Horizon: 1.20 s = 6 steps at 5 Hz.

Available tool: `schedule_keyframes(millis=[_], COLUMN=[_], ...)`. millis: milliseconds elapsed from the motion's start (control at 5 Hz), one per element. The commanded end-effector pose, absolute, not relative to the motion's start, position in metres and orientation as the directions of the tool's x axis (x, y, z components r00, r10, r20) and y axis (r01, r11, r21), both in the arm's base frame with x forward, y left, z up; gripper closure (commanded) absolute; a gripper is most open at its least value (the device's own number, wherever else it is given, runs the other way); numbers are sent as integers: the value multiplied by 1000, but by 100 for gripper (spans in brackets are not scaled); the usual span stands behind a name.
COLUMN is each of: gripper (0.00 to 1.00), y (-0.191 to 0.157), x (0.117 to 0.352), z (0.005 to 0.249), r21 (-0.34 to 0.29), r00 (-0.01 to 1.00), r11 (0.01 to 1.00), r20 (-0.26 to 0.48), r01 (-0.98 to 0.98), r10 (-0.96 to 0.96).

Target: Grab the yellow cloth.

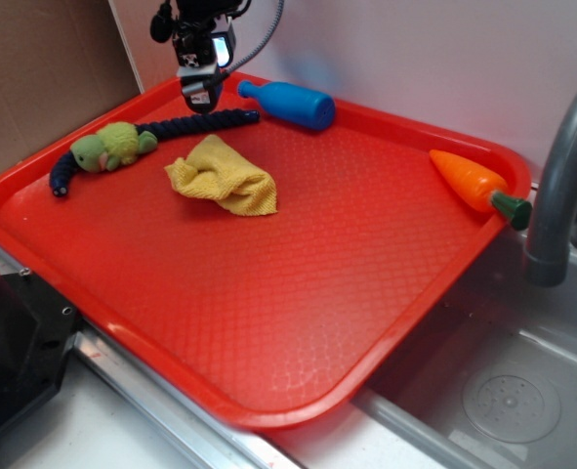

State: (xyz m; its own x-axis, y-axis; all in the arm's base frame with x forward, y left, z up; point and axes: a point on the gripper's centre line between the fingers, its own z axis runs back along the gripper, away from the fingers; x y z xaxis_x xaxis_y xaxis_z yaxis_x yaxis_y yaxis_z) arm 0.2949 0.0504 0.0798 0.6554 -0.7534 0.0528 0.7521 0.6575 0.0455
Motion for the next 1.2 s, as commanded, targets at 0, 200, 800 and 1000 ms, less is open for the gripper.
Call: schedule_keyframes(millis=[0,200,800,1000], gripper=[0,0,0,0], y=[34,14,-31,-33], x=[280,262,240,253], z=[87,86,55,30], r21=[81,85,78,61], r00=[630,596,487,468], r11=[637,603,486,466], r20=[98,97,12,-39], r01=[767,793,870,883], r10=[-771,-797,-873,-883])
